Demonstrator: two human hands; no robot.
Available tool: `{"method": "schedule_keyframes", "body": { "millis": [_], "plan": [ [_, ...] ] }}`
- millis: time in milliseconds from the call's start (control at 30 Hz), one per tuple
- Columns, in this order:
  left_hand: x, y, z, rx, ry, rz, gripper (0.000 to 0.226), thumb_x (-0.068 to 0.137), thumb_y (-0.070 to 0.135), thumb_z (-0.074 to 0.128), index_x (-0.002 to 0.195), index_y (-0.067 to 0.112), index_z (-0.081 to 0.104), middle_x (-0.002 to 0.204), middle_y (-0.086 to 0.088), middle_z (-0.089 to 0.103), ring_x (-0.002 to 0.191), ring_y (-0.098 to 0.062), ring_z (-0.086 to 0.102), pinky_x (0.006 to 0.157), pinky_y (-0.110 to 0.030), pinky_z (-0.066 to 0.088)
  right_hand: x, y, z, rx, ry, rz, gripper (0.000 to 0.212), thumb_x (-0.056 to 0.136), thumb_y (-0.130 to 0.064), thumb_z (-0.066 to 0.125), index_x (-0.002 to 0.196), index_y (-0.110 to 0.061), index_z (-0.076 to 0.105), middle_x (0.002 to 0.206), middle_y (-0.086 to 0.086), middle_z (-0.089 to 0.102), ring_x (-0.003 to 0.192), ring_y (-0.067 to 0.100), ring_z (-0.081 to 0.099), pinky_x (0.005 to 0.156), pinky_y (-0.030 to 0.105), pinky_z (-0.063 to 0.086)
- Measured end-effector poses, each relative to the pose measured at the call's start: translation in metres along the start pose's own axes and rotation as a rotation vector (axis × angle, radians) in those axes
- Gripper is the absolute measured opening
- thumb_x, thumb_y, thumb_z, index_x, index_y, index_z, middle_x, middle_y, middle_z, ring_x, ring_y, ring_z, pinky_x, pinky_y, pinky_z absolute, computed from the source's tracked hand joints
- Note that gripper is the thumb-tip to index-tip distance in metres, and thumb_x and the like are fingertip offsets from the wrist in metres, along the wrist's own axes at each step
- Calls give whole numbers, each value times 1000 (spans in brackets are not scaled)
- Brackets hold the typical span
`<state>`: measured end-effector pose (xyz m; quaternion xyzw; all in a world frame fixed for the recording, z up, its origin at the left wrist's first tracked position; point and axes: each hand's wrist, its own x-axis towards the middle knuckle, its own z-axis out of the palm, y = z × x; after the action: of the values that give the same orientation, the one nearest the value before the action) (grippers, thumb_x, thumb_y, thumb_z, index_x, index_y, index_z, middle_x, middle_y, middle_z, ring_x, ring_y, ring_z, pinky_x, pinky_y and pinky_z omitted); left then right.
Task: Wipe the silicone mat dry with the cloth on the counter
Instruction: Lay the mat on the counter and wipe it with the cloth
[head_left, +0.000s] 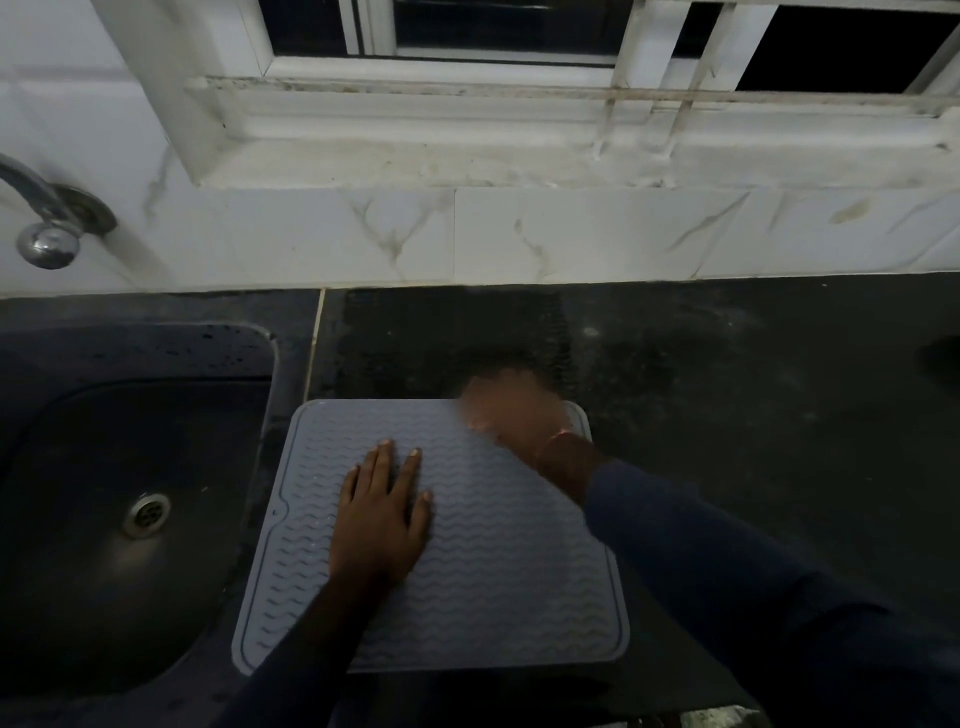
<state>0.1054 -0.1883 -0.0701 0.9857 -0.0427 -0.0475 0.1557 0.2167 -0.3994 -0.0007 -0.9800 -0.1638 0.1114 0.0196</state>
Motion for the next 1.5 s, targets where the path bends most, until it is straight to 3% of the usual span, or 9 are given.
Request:
{"method": "schedule_keyframes", "body": {
  "millis": [267,433,600,867,967,1033,1167,1367,1500],
  "plan": [
    [-1,0,-3,-19,5,17,64,95,57,16,154,32,13,163,-6,6,149,-20,2,119,-41,0,-59,126,-14,-59,-28,417,46,85,-32,68,130,-33,55,122,9,48,112,32,53,88,44,52],
    [-1,1,-3,2,-18,23,65,95,59,13,154,32,8,162,-7,3,149,-22,0,119,-43,0,-56,35,-15,204,140,155,33,88,-39,62,120,-36,54,117,7,49,103,28,53,84,43,50],
    [-2,-3,-3,-11,-26,59,69,93,61,7,154,30,6,162,-8,2,149,-22,-2,120,-45,1,-75,6,12,113,101,42,32,96,-44,51,126,-35,59,128,6,47,119,27,46,97,45,46],
    [-3,-3,-4,-15,7,78,68,94,58,12,153,25,15,161,-13,10,149,-27,5,120,-48,6,-112,76,3,14,155,404,27,91,-35,54,115,-34,67,110,7,52,99,29,60,84,37,52],
    [-3,-2,-4,-35,6,72,67,94,57,17,153,25,19,160,-14,13,148,-28,7,119,-49,7,-118,6,6,184,183,204,17,94,-42,53,103,-31,65,97,-5,56,91,16,58,77,26,49],
    [-4,-2,-4,-42,17,78,66,94,56,21,152,25,21,160,-14,16,148,-28,9,119,-49,7,-129,-40,23,145,177,52,17,94,-43,53,94,-28,61,97,-3,60,89,16,60,80,35,51],
    [-7,-4,-4,-42,25,129,65,94,53,22,151,21,29,159,-14,21,147,-29,14,119,-50,8,-169,-24,61,314,182,238,27,95,-39,54,121,-35,63,104,-4,46,91,17,57,74,23,43],
    [-8,-5,-5,-40,25,147,67,94,53,20,151,19,29,159,-15,20,148,-29,13,120,-49,7,-200,33,54,368,248,714,39,93,-34,54,131,-38,56,113,11,50,98,36,60,83,38,48],
    [-9,-5,-4,-37,-2,172,66,95,54,22,151,21,28,159,-15,19,148,-28,12,119,-50,4,-186,-34,51,614,295,504,48,84,-19,64,128,-35,54,120,3,54,101,26,60,88,43,52]
  ]
}}
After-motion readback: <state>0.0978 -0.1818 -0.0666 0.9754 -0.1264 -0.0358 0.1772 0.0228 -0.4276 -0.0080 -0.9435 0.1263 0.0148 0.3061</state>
